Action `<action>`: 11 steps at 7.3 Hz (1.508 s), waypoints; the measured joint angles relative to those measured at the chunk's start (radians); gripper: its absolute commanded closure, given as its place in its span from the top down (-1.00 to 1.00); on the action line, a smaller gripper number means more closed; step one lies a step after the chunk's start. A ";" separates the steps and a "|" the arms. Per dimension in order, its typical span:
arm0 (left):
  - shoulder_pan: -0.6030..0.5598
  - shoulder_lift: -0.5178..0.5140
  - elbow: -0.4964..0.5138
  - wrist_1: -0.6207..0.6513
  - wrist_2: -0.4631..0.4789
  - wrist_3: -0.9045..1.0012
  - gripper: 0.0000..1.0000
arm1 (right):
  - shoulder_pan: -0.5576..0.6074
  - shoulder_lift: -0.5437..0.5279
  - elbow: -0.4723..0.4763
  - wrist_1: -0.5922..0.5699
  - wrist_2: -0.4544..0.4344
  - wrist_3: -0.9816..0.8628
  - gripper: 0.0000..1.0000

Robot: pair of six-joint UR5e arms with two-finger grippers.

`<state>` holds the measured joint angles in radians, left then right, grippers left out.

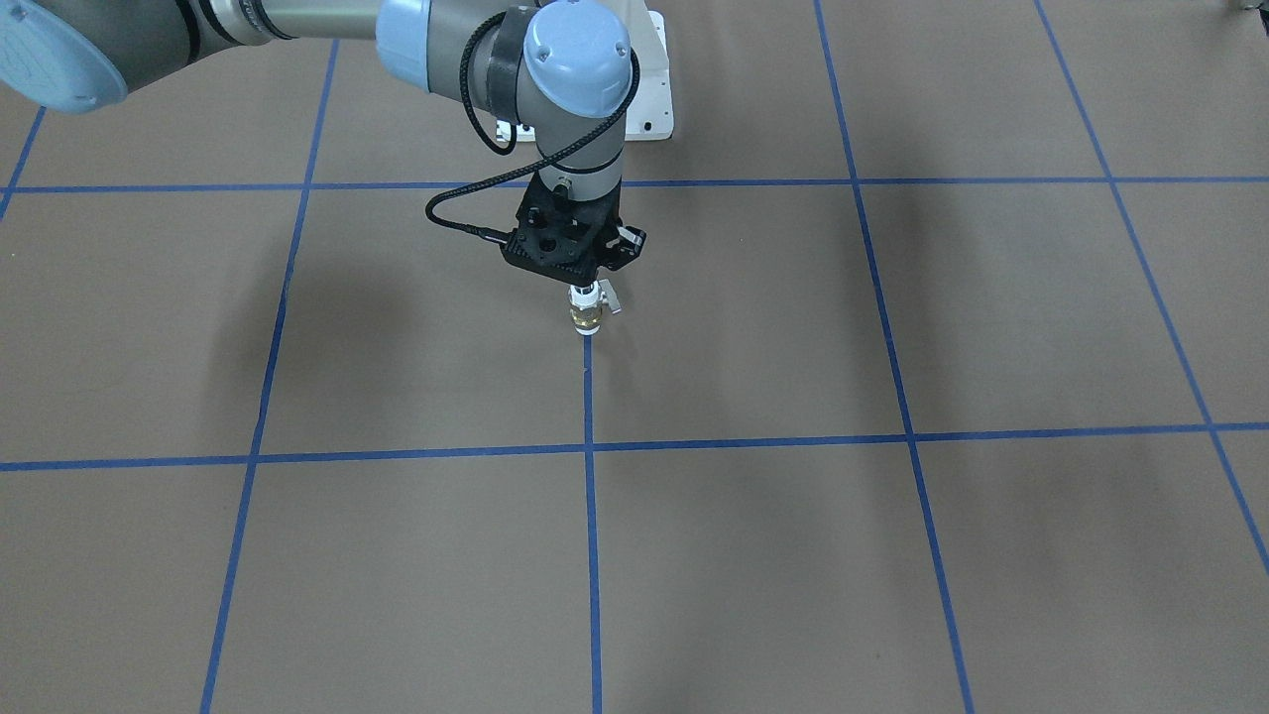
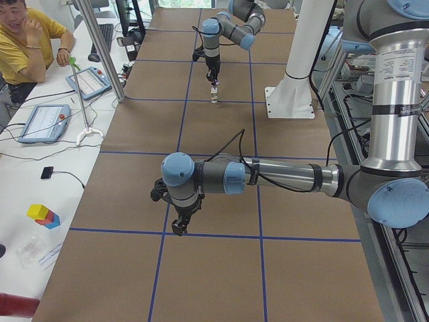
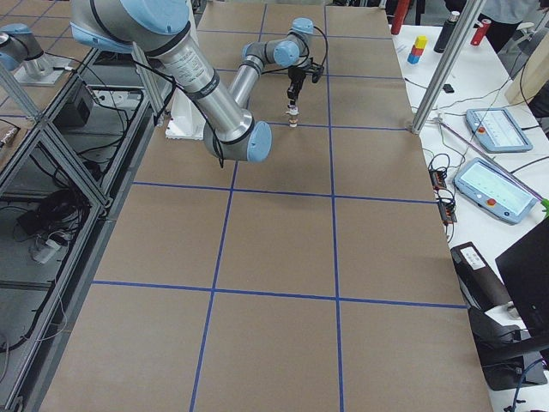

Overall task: Assemble PPR valve and pipe with both arms
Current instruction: 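Lower the fitting onto the valve top and press it down, then open the right gripper and raise the right arm away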

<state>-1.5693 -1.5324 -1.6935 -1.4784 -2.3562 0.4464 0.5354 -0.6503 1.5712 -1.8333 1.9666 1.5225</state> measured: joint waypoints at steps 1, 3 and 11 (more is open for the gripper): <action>0.000 0.000 0.000 0.000 0.000 0.000 1.00 | 0.000 -0.001 0.001 0.001 0.000 0.000 -0.09; 0.000 0.001 0.000 0.000 0.000 0.000 1.00 | 0.000 -0.001 0.001 0.001 0.000 0.001 0.21; -0.002 0.004 0.005 0.006 -0.056 -0.066 1.00 | 0.052 -0.004 0.062 -0.001 0.001 -0.026 0.99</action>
<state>-1.5708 -1.5284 -1.6881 -1.4729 -2.4122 0.3804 0.5877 -0.6539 1.6332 -1.8340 1.9674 1.4967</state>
